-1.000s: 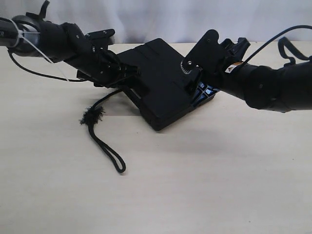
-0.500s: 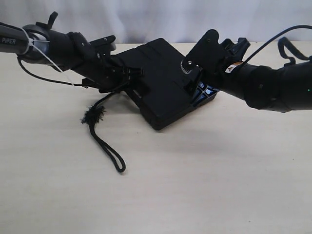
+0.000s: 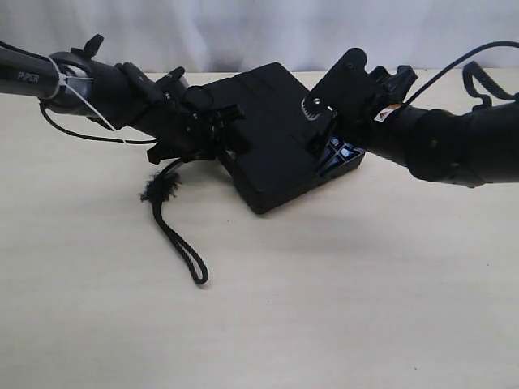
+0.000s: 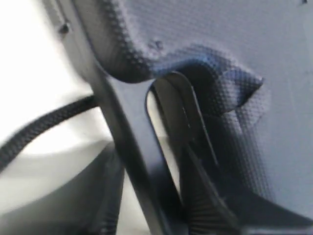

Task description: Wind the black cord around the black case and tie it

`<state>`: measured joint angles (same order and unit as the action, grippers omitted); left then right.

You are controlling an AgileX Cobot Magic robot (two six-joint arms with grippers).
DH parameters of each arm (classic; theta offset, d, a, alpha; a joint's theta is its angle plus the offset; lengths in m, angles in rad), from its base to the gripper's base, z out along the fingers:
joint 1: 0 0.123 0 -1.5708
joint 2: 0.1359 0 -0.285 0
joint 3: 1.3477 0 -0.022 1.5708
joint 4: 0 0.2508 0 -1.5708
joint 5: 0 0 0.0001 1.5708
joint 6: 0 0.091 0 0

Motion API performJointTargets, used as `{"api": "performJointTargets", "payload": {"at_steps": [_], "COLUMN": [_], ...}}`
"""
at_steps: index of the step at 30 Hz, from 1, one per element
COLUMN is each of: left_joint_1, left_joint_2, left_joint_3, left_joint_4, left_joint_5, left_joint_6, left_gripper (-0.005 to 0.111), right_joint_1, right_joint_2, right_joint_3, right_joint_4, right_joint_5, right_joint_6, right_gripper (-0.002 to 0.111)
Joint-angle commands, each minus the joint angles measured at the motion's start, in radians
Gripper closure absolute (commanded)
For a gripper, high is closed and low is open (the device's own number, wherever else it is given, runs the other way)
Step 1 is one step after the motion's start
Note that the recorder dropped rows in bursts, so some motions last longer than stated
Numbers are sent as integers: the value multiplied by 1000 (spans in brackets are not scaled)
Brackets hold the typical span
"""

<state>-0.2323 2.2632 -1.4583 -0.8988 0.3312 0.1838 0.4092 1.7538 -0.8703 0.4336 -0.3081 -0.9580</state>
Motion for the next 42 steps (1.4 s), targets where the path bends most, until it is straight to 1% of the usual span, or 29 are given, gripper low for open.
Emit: {"api": "performJointTargets", "payload": {"at_steps": [1, 5, 8, 12, 18, 22, 25, 27, 28, 30, 32, 36, 37, 39, 42], "left_joint_1": [23, 60, 95, 106, 104, 104, 104, 104, 104, 104, 104, 104, 104, 104, 104], "left_joint_2": [-80, -168, -200, -200, -200, -200, -200, -200, -200, -200, -200, -198, -198, -198, -198], "left_joint_3": [1, 1, 1, 1, 1, -1, -23, -49, -61, -82, -91, -91, -91, -91, -91], "left_joint_4": [26, 29, 50, 50, 50, 48, 48, 48, 48, 50, 50, 52, 52, 52, 50], "left_joint_5": [0, 47, 101, 119, 116, 118, 155, 203, 222, 255, 274, 274, 274, 270, 268], "left_joint_6": [21, 33, 31, 31, 31, 31, 31, 44, 55, 57, 59, 59, 59, 59, 59], "left_gripper": [107, 107, 107, 107, 107, 107, 107, 107, 107, 107, 107, 107, 107, 107, 107], "right_joint_1": [1, 1, 6, 69, 183, 238, 276, 312, 327, 360, 389, 438, 448, 469, 493], "right_joint_2": [-7, -21, -62, -96, -95, -103, -109, -109, -106, -89, -63, 12, 28, 68, 121], "right_joint_3": [-2, -2, -2, -2, 25, 55, 75, 81, 82, 92, 107, 116, 116, 116, 116], "right_joint_4": [21, 21, 21, 22, -8, -8, -3, -1, -1, 3, 66, 336, 379, 407, 340], "right_joint_5": [10, 91, 227, 356, 362, 291, 211, 147, 117, 40, -44, -229, -275, -340, -396], "right_joint_6": [5, -9, -51, -52, -52, -48, -50, -52, -52, -77, -149, -372, -401, -416, -390], "right_gripper": [24, 24, 24, 24, 24, 24, 24, 24, 25, 30, 36, 37, 37, 37, 34]}}
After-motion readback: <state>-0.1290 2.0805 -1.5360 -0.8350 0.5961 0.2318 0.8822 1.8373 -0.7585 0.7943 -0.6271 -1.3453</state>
